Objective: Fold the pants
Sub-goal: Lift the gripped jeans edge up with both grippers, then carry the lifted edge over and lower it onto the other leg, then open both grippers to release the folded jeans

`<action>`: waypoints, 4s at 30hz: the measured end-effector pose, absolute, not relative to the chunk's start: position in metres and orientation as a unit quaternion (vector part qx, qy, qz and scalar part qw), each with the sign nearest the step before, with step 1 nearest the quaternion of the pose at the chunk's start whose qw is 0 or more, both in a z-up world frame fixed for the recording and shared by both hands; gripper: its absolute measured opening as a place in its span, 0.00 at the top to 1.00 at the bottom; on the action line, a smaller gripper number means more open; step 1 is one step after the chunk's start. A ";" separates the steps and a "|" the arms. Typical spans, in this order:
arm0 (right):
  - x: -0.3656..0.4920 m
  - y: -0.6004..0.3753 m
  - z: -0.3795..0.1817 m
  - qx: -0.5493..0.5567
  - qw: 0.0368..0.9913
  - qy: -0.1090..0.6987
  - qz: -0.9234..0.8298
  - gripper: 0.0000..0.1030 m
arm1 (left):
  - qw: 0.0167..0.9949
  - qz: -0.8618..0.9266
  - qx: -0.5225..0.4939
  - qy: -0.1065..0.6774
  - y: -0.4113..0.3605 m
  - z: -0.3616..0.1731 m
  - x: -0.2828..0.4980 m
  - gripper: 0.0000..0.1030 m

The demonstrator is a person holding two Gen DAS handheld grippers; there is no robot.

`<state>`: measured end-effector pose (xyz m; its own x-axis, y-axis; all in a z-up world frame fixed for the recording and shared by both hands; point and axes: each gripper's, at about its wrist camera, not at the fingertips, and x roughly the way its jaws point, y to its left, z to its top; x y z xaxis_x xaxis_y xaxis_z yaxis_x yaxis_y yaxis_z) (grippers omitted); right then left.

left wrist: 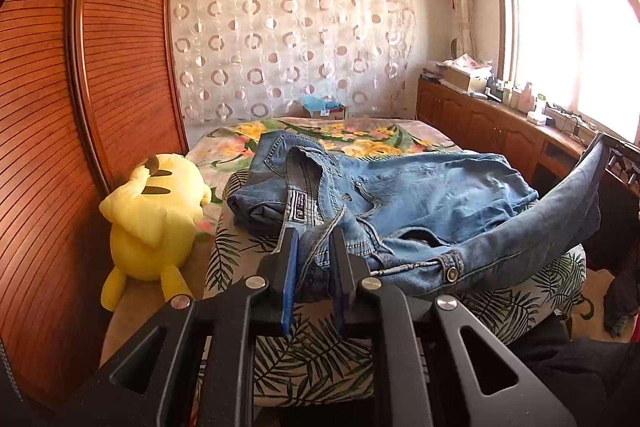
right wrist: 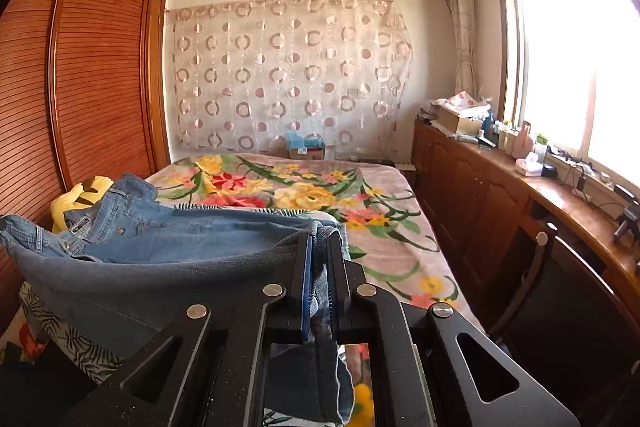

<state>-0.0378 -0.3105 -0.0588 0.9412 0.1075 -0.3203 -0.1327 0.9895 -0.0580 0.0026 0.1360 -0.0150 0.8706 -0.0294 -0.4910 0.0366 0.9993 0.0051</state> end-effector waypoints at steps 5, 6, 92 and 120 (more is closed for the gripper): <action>-0.009 -0.300 -0.070 -0.055 0.981 0.176 0.058 0.94 | 0.966 -0.021 0.020 0.258 0.130 -0.018 0.033 0.85; 0.000 -0.300 -0.073 -0.054 0.981 0.178 0.057 0.94 | 0.965 -0.021 0.022 0.259 0.130 -0.019 0.042 0.85; 0.304 -0.228 -0.082 -0.120 0.950 0.286 -0.026 0.94 | 0.942 -0.075 -0.008 0.328 0.133 -0.030 0.283 0.94; 0.297 -0.234 -0.081 -0.083 0.954 0.289 -0.005 0.88 | 0.944 0.007 0.026 0.328 0.139 -0.033 0.287 0.54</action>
